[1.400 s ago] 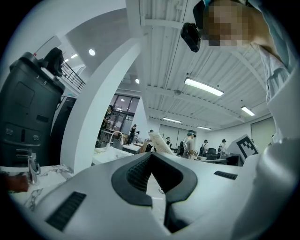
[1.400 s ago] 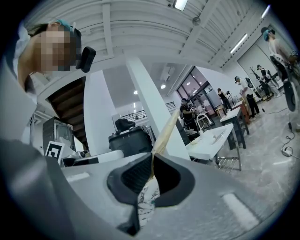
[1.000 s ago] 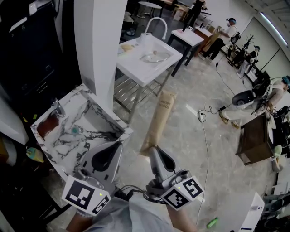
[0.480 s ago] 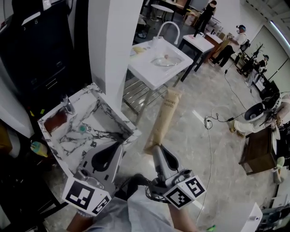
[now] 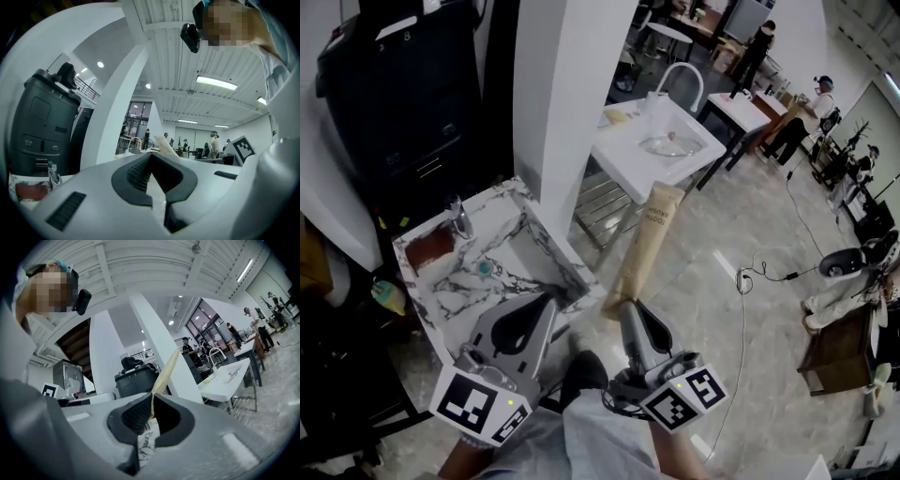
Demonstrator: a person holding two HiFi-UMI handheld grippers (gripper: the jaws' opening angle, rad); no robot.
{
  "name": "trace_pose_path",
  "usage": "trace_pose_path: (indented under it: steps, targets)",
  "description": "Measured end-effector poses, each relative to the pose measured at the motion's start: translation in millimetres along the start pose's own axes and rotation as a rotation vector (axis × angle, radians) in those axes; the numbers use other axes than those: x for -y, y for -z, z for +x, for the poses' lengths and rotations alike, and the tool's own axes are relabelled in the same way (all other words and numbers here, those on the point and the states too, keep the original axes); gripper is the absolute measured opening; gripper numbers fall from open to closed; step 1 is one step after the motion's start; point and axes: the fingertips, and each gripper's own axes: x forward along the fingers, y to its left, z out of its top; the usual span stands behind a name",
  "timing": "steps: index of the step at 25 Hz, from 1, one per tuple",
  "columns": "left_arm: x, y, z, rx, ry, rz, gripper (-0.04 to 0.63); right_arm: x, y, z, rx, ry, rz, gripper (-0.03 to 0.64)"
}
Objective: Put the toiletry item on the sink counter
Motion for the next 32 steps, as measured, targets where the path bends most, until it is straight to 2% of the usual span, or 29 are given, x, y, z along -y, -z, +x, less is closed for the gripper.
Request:
trace_pose_path:
  steps: [17,24,32]
  targets:
    - [-55,-15,79,0.017,-0.258,0.006,0.003,62,-23,108,-0.134,-0.227,0.011,0.008]
    - [-73,-18,106,0.021,-0.388,0.005,0.003,80,-28,150,-0.199,-0.359,0.022,0.008]
    - [-85,-17,129,0.036,-0.535,0.013,0.003,95,-19,190,-0.276,-0.530,-0.020,0.008]
